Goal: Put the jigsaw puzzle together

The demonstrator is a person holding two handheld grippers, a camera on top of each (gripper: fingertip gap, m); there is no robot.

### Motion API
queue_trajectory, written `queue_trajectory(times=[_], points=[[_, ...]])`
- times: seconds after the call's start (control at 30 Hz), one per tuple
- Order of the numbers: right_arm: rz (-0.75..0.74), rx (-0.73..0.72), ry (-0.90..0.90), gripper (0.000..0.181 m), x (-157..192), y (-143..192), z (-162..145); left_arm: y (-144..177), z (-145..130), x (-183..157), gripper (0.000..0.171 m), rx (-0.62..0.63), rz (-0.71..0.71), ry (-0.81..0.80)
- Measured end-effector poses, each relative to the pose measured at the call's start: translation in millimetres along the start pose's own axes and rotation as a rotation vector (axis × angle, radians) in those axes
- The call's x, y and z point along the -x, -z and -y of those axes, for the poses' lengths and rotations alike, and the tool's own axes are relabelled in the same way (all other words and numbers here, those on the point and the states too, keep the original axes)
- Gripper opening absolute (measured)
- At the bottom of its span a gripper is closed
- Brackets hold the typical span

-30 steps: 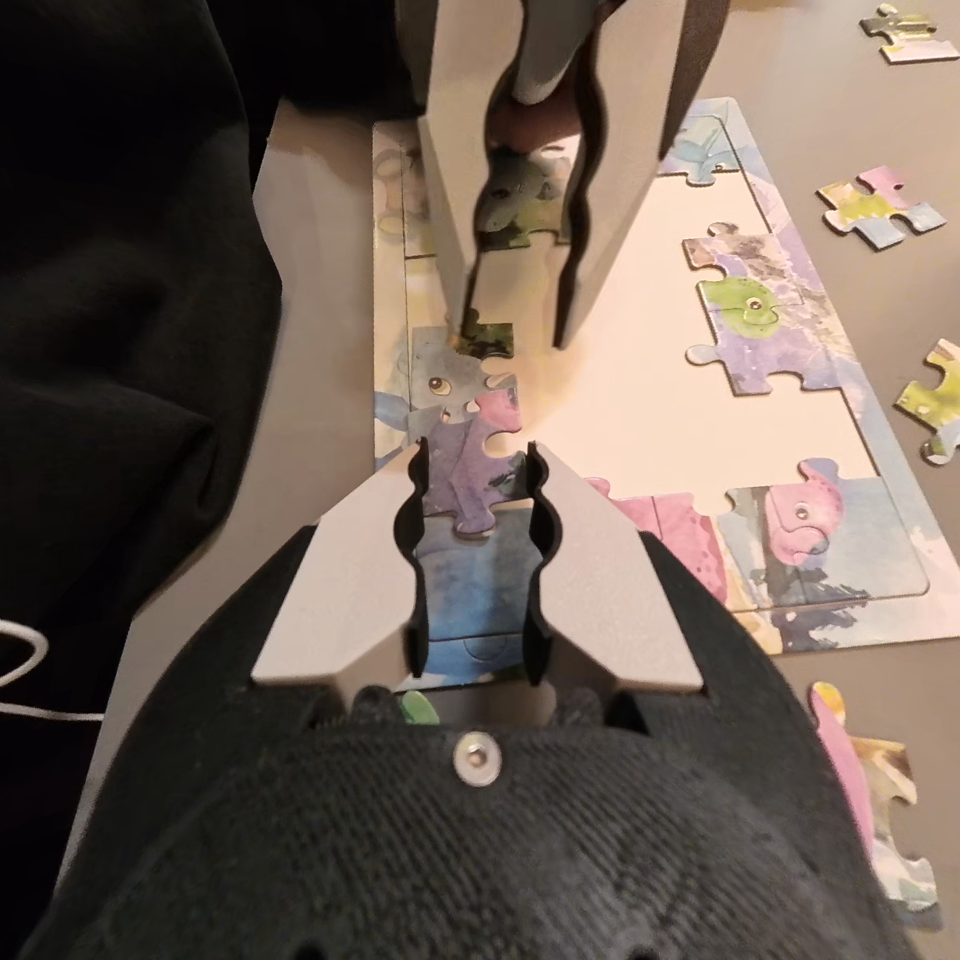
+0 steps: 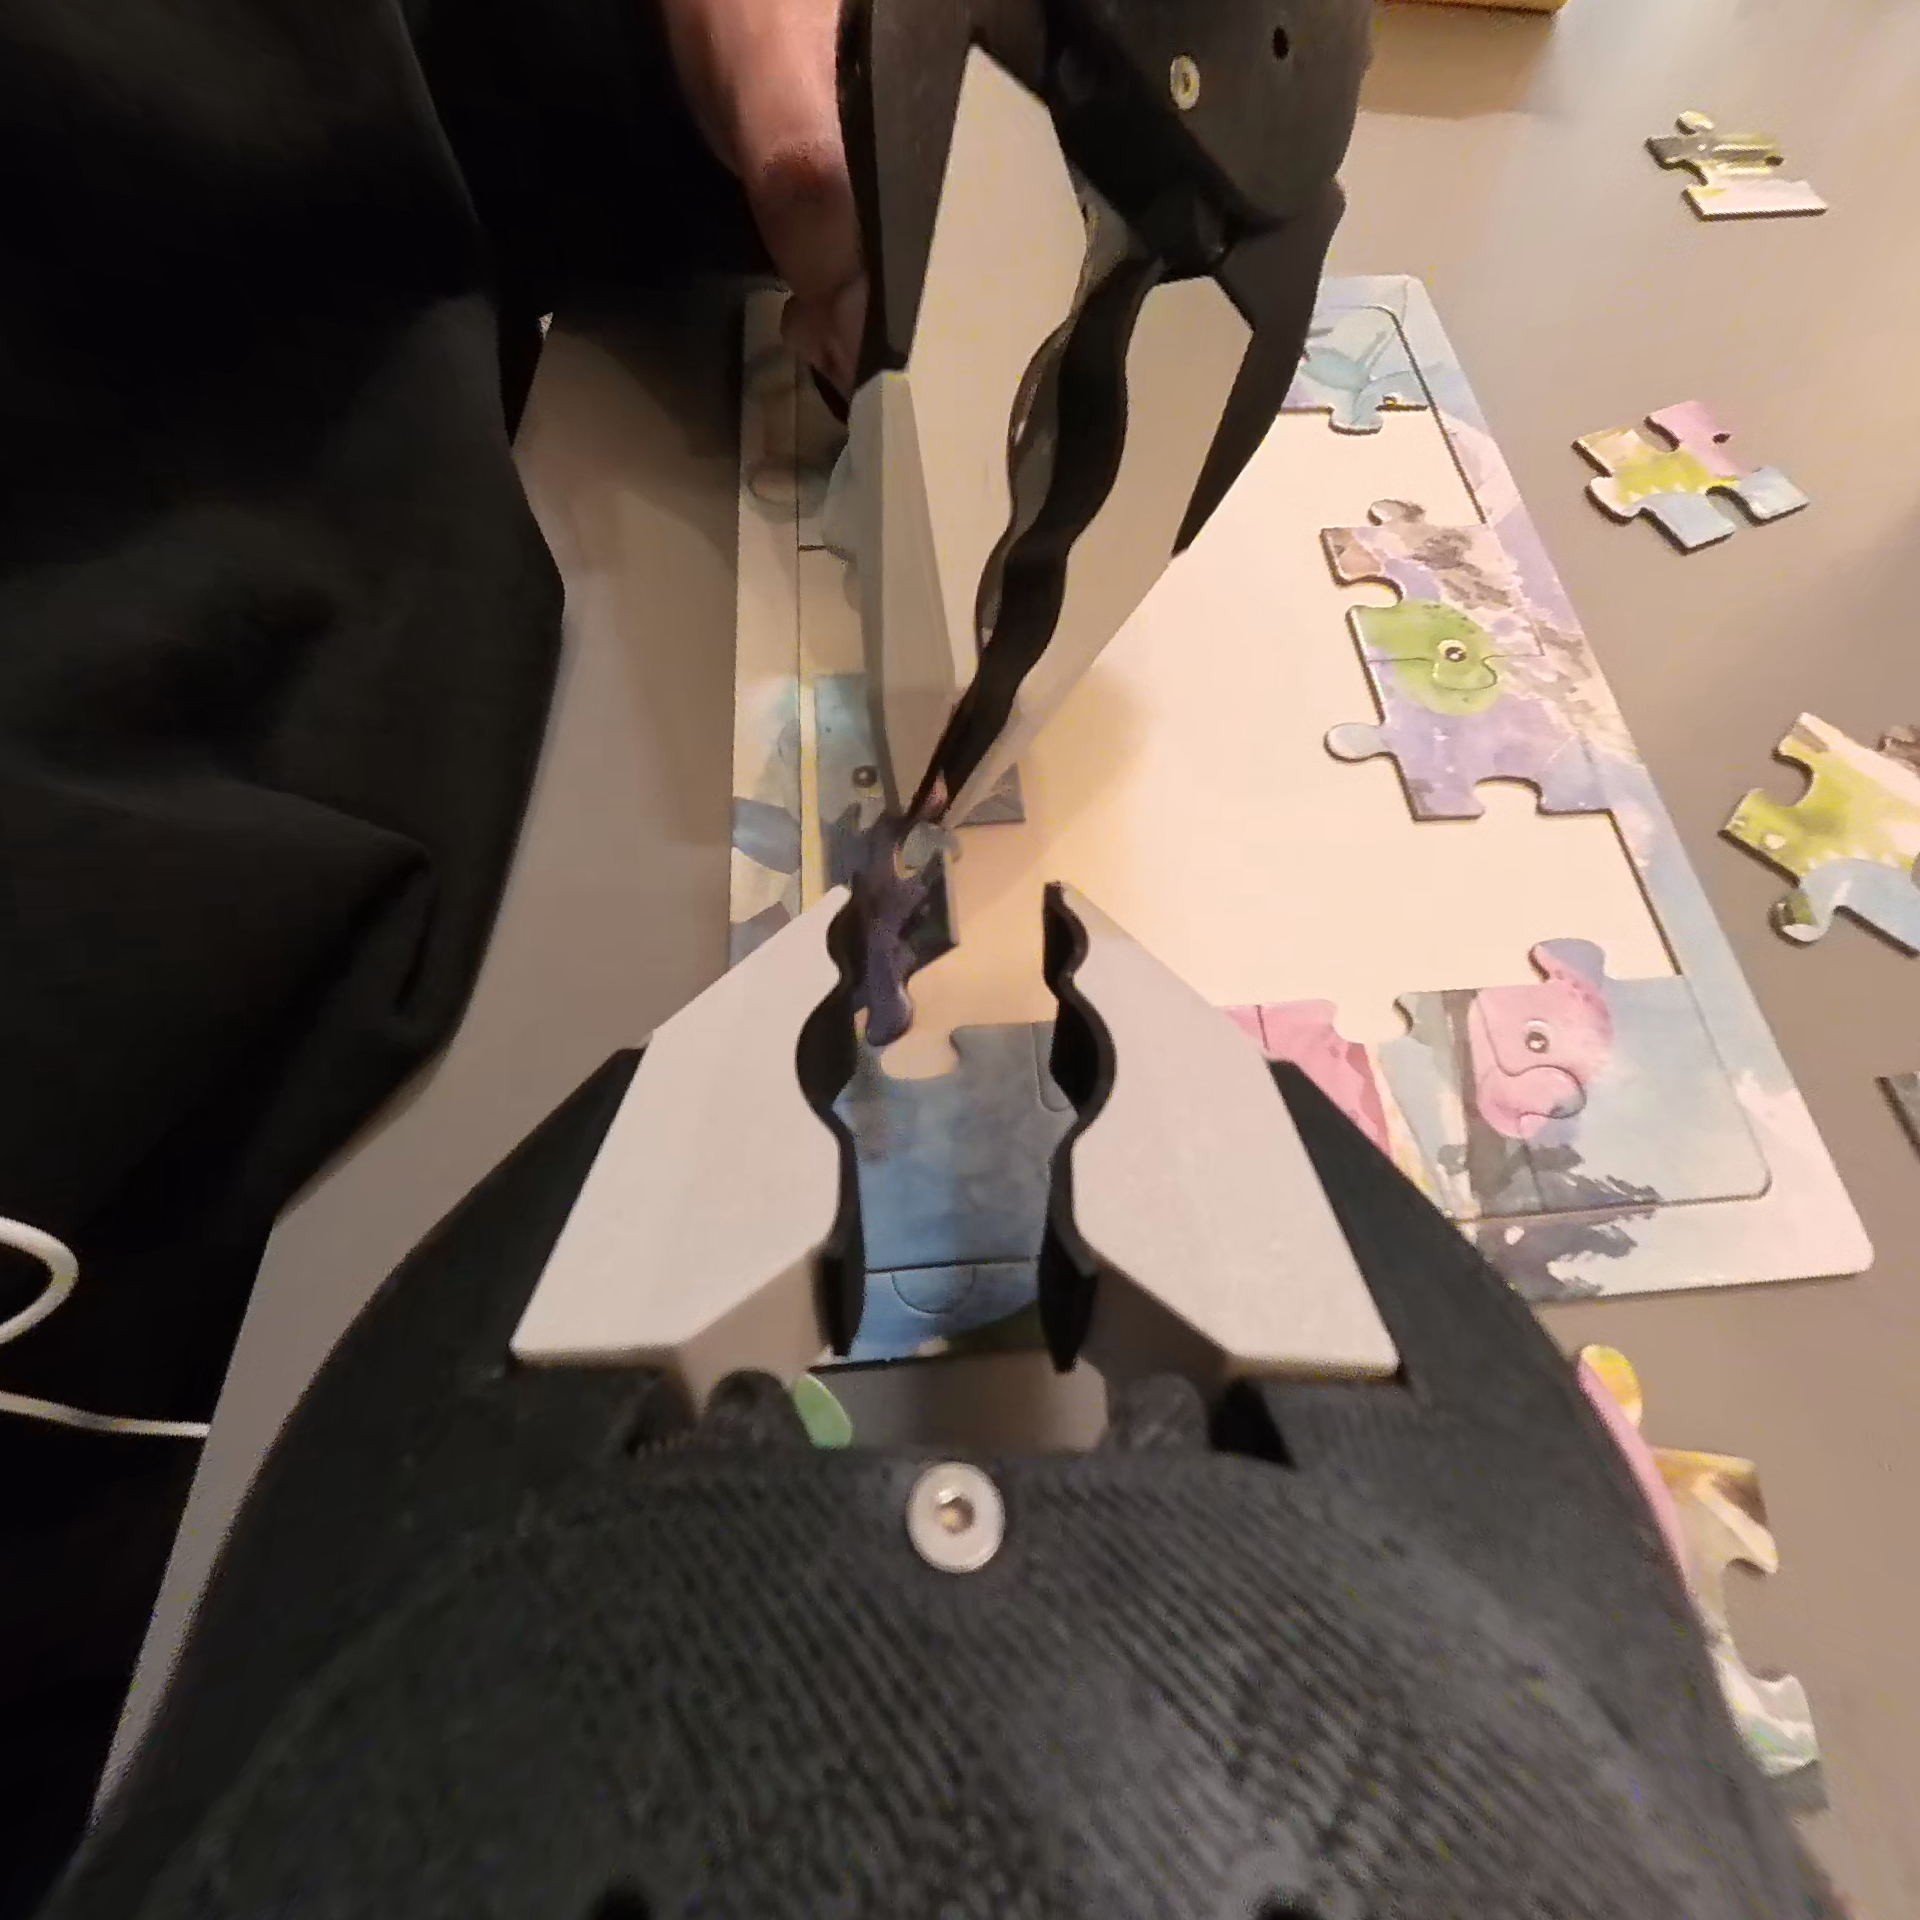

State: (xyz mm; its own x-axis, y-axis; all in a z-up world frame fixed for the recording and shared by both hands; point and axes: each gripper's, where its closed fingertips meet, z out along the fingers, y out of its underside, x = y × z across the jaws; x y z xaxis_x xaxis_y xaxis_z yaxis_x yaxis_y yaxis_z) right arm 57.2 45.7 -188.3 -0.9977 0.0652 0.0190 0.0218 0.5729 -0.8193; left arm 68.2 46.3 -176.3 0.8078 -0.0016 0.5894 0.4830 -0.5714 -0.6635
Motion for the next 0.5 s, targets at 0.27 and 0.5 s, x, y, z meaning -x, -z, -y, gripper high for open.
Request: queue_trajectory(times=[0.27, 0.5], points=[[0.071, -0.021, -0.055, 0.000, 7, 5, 4, 7, 13, -7, 0.002, -0.078, -0.010, -0.106], [-0.156, -0.230, -0.277, 0.000, -54, 52, 17, 43, 51, 4, 0.039, -0.342, 0.142, -0.229]])
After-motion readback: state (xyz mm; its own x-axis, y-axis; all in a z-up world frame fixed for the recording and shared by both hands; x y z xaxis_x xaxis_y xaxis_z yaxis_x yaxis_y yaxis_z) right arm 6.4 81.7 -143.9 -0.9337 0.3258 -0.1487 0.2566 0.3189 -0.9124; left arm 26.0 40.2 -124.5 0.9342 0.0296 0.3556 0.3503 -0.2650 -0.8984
